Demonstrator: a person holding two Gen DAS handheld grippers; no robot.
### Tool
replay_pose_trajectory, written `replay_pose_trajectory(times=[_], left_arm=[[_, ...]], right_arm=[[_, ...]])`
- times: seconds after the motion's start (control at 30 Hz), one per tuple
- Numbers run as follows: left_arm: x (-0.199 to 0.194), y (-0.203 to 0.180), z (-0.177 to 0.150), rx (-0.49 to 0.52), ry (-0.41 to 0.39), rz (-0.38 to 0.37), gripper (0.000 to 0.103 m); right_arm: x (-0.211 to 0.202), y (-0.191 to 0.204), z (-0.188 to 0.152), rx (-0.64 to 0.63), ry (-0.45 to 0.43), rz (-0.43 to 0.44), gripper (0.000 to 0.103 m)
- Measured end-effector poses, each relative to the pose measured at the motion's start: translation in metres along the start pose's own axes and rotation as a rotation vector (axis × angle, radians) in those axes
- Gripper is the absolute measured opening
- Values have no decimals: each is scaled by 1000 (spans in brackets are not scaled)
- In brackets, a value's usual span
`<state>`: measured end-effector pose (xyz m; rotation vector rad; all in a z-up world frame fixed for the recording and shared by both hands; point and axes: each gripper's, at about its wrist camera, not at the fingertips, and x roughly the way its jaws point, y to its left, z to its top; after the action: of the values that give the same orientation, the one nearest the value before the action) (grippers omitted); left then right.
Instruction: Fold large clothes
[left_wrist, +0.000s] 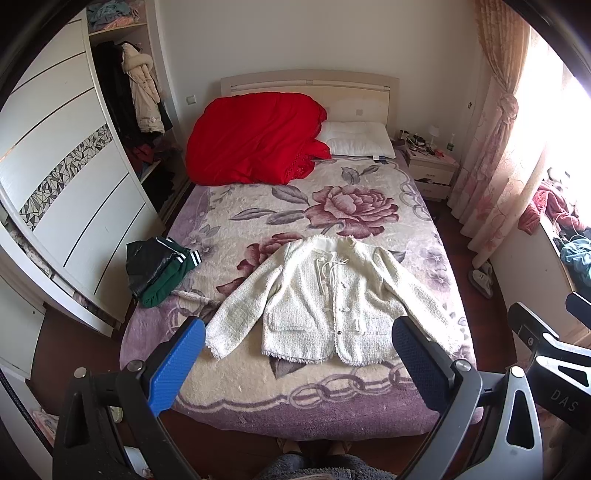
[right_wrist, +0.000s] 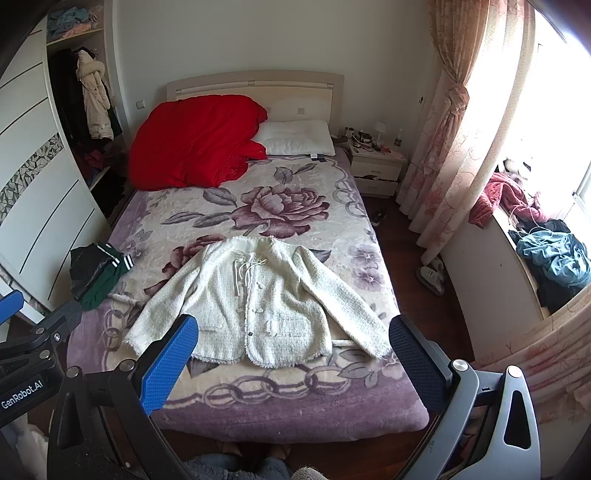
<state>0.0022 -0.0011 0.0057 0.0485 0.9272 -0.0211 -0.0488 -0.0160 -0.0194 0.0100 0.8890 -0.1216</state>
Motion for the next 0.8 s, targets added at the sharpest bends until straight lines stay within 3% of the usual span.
replay_pose_trajectory(times=[0.8], left_arm=[[-5, 1, 3, -7, -15, -7, 103]], right_arm=[[-7, 3, 2, -1, -11, 4, 103]])
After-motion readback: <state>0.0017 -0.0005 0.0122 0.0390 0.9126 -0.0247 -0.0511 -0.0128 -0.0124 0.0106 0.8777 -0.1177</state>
